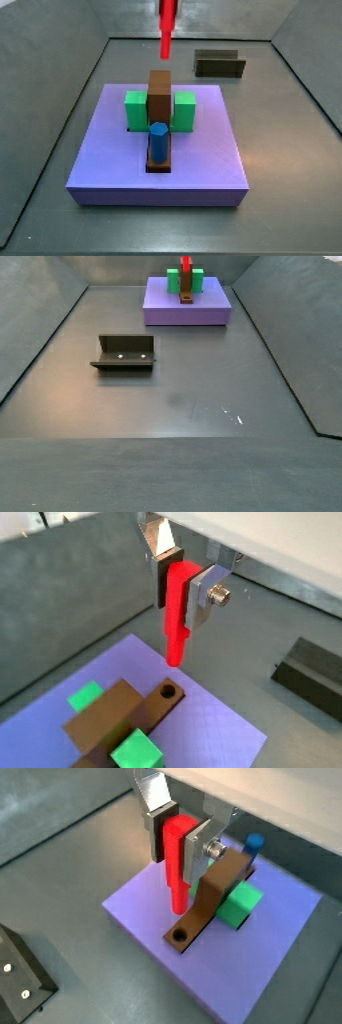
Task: Pick up the red object. Move up. Move to above the board. Insert the red object.
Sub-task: Insert the red object.
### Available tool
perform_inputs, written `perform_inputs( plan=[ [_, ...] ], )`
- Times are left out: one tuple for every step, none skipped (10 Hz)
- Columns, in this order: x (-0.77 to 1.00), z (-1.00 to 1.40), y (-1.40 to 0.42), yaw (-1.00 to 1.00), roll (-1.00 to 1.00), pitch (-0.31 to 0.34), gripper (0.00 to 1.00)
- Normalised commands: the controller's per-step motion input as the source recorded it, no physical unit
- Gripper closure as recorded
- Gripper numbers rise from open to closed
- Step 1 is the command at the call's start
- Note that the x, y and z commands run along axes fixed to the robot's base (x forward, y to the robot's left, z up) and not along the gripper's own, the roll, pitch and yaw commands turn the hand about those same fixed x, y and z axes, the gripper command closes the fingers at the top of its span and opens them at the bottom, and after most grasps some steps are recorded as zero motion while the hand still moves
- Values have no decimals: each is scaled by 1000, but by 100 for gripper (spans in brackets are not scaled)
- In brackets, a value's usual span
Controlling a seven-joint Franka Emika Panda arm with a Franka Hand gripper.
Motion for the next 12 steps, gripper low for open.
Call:
perform_inputs(
  plan=[
    [74, -686, 0, 0, 50, -114, 100],
    [86, -563, 0, 0, 63, -96, 100],
    [126, -409, 0, 0, 64, -41, 100],
    [0, -297, 40, 0, 79, 0, 100],
    [-94, -160, 3, 0, 23, 0, 100],
    [-106, -137, 0, 0, 0, 0, 100],
    [-137, -123, 0, -9, 0, -1, 100],
    [-134, -114, 0, -9, 0, -7, 100],
    [-103, -86, 0, 0, -41, -11, 100],
    [0, -100, 0, 0, -79, -34, 100],
    [0, -149, 0, 0, -43, -24, 100],
    [37, -203, 0, 0, -14, -23, 100]
  ],
)
